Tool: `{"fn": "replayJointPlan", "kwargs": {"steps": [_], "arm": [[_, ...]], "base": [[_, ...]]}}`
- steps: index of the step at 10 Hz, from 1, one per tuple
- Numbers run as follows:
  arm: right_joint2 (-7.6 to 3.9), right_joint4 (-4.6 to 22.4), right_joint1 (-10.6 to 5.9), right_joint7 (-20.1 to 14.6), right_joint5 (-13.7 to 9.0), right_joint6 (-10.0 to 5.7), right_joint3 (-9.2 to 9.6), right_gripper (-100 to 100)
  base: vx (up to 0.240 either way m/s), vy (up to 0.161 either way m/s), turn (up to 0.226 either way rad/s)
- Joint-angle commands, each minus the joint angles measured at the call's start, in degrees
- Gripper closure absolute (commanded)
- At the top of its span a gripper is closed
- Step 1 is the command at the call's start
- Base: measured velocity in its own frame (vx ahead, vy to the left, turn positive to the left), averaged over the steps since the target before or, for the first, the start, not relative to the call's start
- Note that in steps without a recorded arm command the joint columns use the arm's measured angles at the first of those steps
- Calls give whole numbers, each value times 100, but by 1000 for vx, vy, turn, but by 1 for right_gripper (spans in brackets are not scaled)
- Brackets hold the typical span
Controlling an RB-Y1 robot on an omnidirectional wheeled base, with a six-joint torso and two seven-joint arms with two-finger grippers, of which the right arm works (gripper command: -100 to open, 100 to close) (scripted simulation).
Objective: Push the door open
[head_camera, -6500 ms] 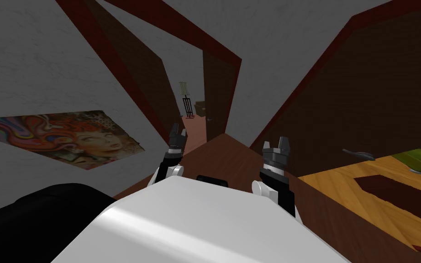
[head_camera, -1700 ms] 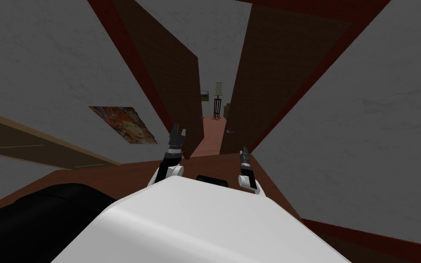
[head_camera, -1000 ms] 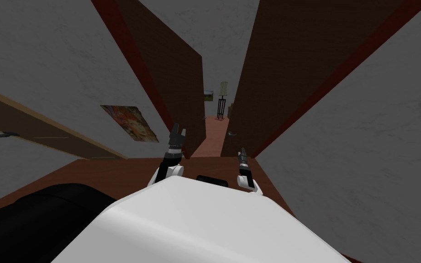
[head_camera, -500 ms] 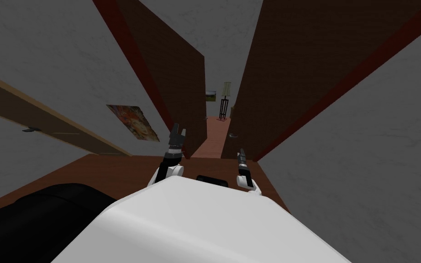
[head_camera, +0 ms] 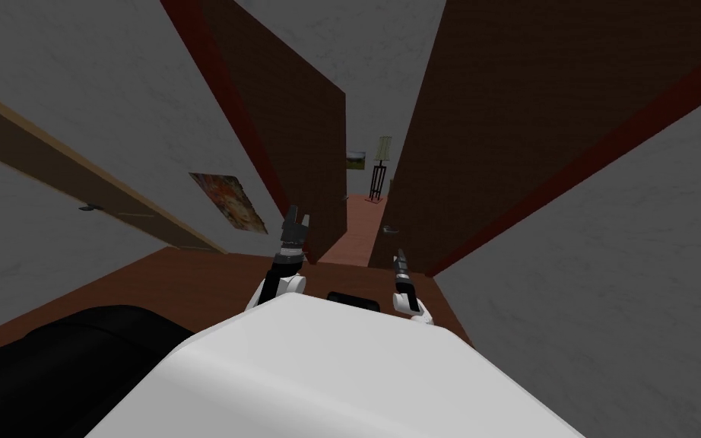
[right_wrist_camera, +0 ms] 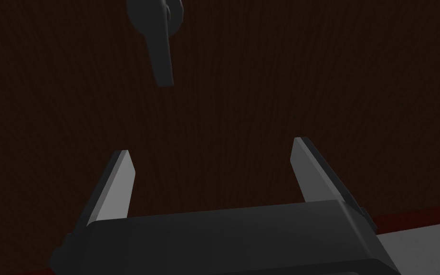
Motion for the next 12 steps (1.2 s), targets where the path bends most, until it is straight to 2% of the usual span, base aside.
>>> {"fn": "replayJointPlan", "kwargs": {"steps": [1,3,8,9,12], "arm": [[6,182,-79,-24,-5,-11,17,-100],[13,473,-197,-55,-11,-77,34,-100],[27,960,-395,-108,-22,-187,64,-100],[30,879,-358,-95,-19,-161,62,-100],[43,944,-375,-80,-30,-202,24,-100]], "base": [[113,-144,156],[84,-135,158],[66,-75,94],[32,-39,21],[184,-7,25]]}}
